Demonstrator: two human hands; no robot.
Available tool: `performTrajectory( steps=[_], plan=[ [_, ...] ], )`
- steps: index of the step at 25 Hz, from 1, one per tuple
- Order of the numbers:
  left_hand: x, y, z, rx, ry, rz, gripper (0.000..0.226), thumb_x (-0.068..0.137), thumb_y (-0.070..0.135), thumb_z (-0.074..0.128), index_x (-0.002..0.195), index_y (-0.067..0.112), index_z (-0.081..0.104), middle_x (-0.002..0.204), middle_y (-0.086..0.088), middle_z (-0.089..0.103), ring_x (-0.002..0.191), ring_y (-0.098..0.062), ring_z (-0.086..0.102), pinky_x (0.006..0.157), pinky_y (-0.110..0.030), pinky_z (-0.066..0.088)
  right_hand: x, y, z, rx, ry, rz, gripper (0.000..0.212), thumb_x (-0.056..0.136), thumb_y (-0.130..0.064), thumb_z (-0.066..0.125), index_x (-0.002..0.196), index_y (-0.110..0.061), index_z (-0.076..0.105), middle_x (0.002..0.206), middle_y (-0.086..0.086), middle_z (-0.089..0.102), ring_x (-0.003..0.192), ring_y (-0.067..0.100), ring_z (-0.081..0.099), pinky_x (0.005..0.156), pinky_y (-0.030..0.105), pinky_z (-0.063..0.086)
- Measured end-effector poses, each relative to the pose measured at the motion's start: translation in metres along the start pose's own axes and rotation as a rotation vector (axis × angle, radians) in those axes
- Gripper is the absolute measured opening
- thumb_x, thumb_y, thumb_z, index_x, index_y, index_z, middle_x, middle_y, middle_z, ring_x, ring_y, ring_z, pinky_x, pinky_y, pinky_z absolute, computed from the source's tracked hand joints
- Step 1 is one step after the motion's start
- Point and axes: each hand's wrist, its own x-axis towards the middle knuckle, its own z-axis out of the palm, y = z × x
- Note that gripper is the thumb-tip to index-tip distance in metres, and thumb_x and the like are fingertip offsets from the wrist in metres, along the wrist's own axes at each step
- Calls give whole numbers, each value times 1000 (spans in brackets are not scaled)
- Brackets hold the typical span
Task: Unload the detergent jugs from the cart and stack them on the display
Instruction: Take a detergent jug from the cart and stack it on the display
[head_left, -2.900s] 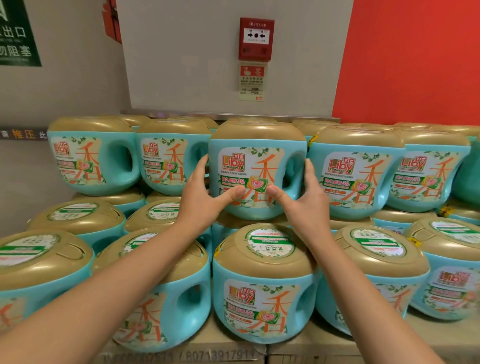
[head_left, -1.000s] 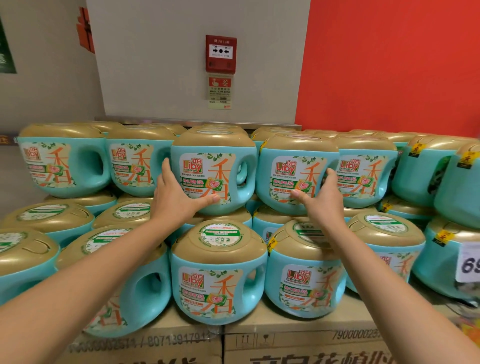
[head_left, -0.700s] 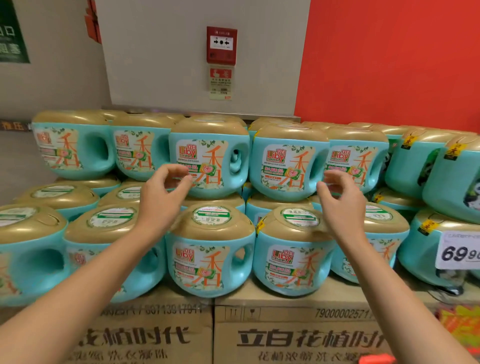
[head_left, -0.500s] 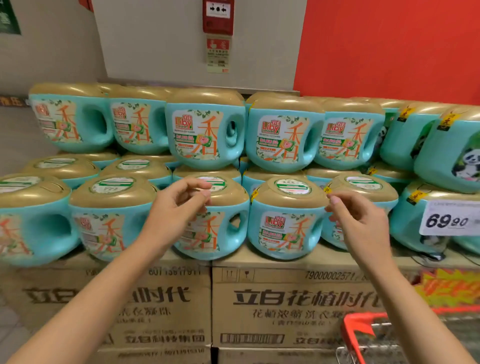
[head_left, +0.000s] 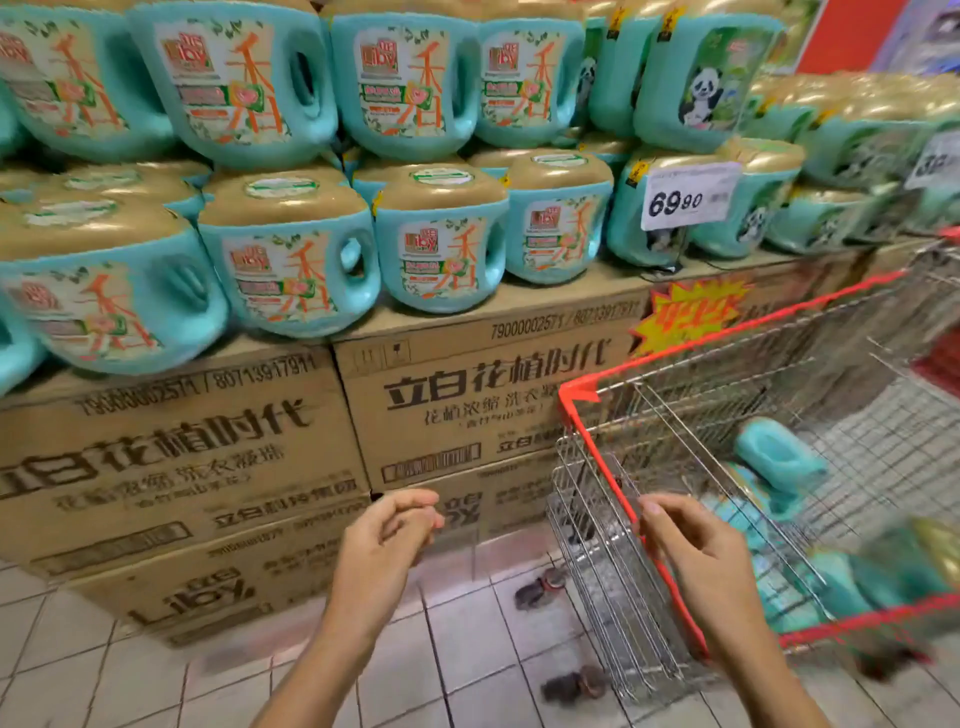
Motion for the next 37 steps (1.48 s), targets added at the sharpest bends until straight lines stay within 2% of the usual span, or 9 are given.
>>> performTrajectory(
  steps=[4, 9, 13, 17, 21, 25, 27, 32, 37],
  plan=[
    [-53, -38, 40, 36, -117, -161, 16, 92, 8, 60, 89, 20, 70, 75, 4, 74, 68, -6, 63, 62, -21, 46, -73, 26, -45, 25, 41, 181, 14, 92, 2, 58, 85, -4, 69, 66, 6, 63, 50, 2, 52, 50, 12, 43],
    [-96, -56, 96, 105, -247, -230, 14, 90, 8, 63, 91, 19, 71, 73, 7, 72, 69, -5, 62, 60, -15, 46, -112, 43, -112, 32, 110, 288, 22, 91, 4, 57, 82, -12, 69, 60, -2, 64, 50, 2, 54, 52, 12, 45],
    [-113, -61, 146, 128, -246, -232, 14, 90, 12, 63, 91, 23, 72, 82, 3, 74, 81, -14, 64, 68, -24, 48, -113, 59, -176, 21, 114, 359, 19, 91, 3, 57, 88, -11, 69, 66, 0, 68, 55, 4, 60, 54, 12, 46],
    [-126, -62, 216, 90, -182, -241, 13, 91, 11, 62, 91, 21, 72, 78, 5, 74, 85, -17, 65, 70, -26, 47, -95, 71, -252, -78, -3, 383, 19, 93, -4, 58, 89, -18, 69, 70, 0, 71, 61, 4, 62, 58, 14, 47],
    [-134, -58, 283, 57, -198, -225, 15, 93, 7, 59, 93, 16, 71, 75, 8, 75, 78, -14, 64, 67, -24, 47, -65, 77, -319, -228, -38, 326, 20, 92, -6, 58, 87, -24, 68, 76, 5, 70, 64, 5, 61, 63, 19, 50],
    [-117, -40, 339, 36, -251, -157, 15, 93, 6, 60, 96, 17, 71, 81, 4, 76, 74, -6, 68, 67, -17, 51, -21, 80, -362, -245, -22, 272, 23, 91, -5, 58, 88, -26, 67, 84, 17, 70, 70, 15, 61, 73, 37, 54],
    [-97, -33, 366, 34, -255, -124, 16, 91, 6, 61, 95, 18, 71, 79, 2, 75, 72, -4, 66, 66, -17, 50, 9, 84, -375, -240, -1, 238, 27, 91, -4, 59, 86, -29, 67, 83, 16, 70, 71, 17, 62, 72, 38, 55],
    [-20, -17, 440, 55, -276, -41, 22, 92, 7, 62, 92, 27, 72, 89, 2, 74, 82, -14, 65, 72, -25, 50, 110, 102, -399, -248, 20, 177, 29, 90, -2, 60, 84, -30, 65, 75, 5, 66, 73, 24, 62, 75, 49, 54],
    [69, -10, 506, 96, -252, -64, 22, 94, 7, 58, 96, 26, 69, 98, 5, 71, 89, -12, 62, 80, -29, 48, 224, 135, -405, -343, -53, 244, 18, 90, -1, 56, 92, -18, 65, 78, 16, 65, 70, 22, 58, 76, 46, 52]
  ],
)
